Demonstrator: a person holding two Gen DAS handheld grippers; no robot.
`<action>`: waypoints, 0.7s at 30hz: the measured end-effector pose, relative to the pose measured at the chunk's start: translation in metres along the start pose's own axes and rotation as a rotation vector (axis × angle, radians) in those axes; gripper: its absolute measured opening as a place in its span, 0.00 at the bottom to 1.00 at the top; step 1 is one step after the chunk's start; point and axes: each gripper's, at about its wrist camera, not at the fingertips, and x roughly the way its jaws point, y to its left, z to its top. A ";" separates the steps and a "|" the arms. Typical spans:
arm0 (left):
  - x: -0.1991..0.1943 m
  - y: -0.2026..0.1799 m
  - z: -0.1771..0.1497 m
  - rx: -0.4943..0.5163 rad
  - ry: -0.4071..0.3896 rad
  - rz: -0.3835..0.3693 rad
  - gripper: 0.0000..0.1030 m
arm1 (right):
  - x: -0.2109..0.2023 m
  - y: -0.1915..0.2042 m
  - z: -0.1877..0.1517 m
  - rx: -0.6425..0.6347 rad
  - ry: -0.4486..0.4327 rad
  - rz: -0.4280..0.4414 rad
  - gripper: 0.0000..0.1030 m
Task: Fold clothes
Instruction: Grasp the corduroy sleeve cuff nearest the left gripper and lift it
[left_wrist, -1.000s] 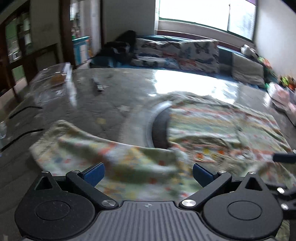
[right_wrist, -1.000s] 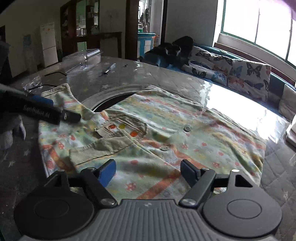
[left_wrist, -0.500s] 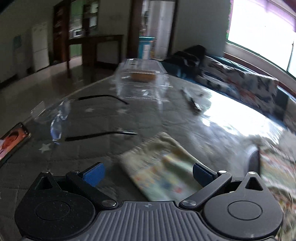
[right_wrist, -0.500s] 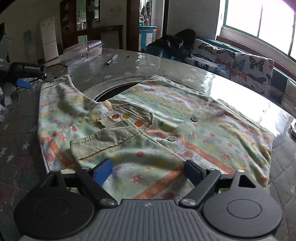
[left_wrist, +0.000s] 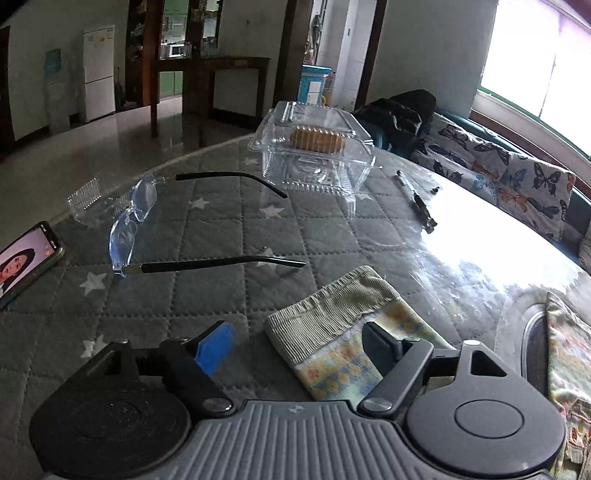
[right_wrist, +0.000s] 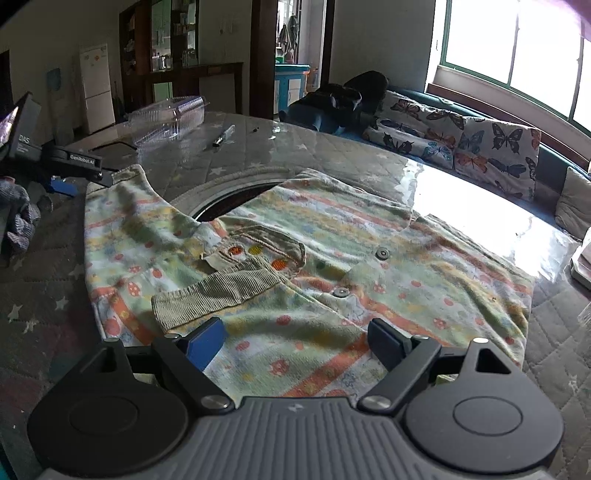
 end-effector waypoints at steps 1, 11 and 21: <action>0.000 0.000 0.000 0.001 -0.006 0.008 0.61 | -0.001 0.000 0.000 0.001 -0.003 0.000 0.84; -0.008 0.005 0.004 -0.057 -0.013 -0.077 0.11 | -0.010 -0.003 0.001 0.039 -0.038 -0.007 0.79; -0.073 -0.049 0.004 -0.016 -0.025 -0.392 0.10 | -0.020 -0.019 -0.001 0.117 -0.069 -0.024 0.72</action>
